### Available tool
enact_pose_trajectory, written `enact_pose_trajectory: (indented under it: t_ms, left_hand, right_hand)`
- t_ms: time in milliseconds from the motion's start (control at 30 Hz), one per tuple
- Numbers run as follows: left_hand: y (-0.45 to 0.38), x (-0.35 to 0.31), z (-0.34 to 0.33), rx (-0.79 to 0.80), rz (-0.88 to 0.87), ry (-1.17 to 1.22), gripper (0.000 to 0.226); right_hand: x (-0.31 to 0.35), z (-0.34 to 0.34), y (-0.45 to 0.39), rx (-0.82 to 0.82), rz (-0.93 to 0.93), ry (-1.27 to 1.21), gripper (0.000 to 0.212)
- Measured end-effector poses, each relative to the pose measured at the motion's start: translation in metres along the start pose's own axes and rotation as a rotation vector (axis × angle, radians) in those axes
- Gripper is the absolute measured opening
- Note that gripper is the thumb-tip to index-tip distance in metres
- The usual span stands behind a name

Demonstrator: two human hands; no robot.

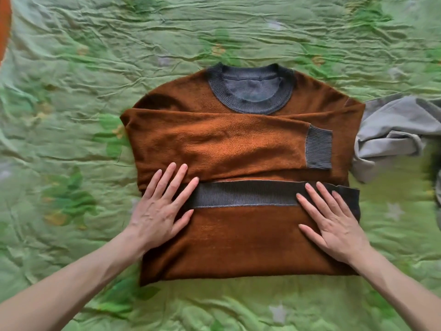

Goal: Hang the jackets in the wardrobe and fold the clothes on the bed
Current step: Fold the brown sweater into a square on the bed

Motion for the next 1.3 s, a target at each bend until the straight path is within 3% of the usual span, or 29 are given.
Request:
enact_pose_trajectory:
  t_ms: [133, 233, 467, 767, 867, 1033, 1200, 1300]
  left_hand:
    - [0.025, -0.027, 0.03, -0.032, 0.121, 0.126, 0.065]
    - [0.052, -0.055, 0.025, 0.034, 0.164, 0.197, 0.065]
    - [0.08, -0.04, -0.019, 0.045, 0.02, 0.103, 0.071]
    - [0.076, -0.043, -0.006, 0.066, 0.007, 0.088, 0.069]
    - [0.072, -0.042, 0.005, 0.016, 0.009, 0.115, 0.063]
    - [0.017, -0.003, 0.042, -0.163, 0.101, 0.245, 0.046]
    - [-0.08, 0.063, 0.066, -0.3, 0.201, 0.364, 0.028]
    - [-0.135, 0.1, 0.051, -0.157, 0.313, 0.326, 0.044]
  right_hand:
    - [0.021, 0.015, 0.009, -0.069, -0.024, -0.072, 0.071]
    - [0.029, 0.009, 0.024, -0.114, -0.067, -0.144, 0.075]
    - [0.006, -0.007, 0.036, -0.152, -0.177, -0.177, 0.072]
    - [0.007, 0.001, 0.035, -0.138, -0.176, -0.259, 0.071]
    - [0.005, 0.036, 0.013, -0.227, -0.191, -0.368, 0.061]
    - [0.003, 0.107, -0.053, -0.399, -0.156, -0.523, 0.031]
    - [-0.029, 0.129, -0.138, -0.279, -0.239, -0.576, 0.047]
    - [-0.041, 0.134, -0.182, -0.182, -0.22, -0.393, 0.057]
Point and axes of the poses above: each hand's wrist, its own y-axis away from the middle knuckle, its own z-axis out of the back of the hand, x = y × z, the point moved 6 cm from there along -y, towards the middle knuckle, and after that the axes turned 15 degrees about -y, right-handed, at the moved point
